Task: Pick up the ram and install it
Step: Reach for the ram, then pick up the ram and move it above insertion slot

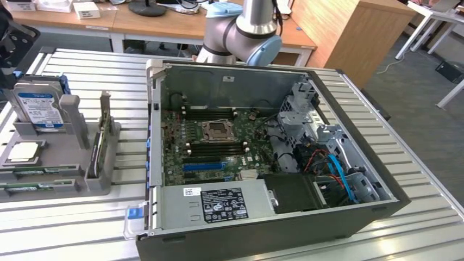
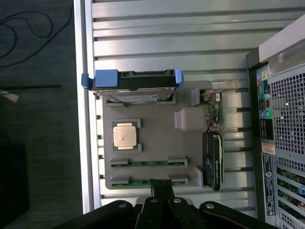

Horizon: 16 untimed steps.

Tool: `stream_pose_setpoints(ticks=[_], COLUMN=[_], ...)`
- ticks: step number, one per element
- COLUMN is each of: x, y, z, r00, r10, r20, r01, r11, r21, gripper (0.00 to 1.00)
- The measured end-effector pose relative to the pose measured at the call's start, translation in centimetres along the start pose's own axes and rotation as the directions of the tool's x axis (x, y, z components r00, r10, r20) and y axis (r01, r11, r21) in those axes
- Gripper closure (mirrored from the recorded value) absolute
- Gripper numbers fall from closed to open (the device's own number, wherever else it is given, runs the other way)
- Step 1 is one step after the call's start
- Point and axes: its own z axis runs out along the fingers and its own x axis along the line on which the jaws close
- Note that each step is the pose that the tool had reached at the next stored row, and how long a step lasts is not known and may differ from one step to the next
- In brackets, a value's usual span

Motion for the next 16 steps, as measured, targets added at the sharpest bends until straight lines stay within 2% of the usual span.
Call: stream_pose_setpoints(ticks=[5,16], x=[-0.02,-0.02], y=[-0.63,-0.64], z=[-0.03,-0.03], r00=[1.0000,1.0000], r10=[0.000,0.000], r20=[0.0000,0.0000], r01=[0.000,0.000], r11=[1.0000,1.0000], r21=[0.0000,-0.0001], gripper=[0.89,0.89])
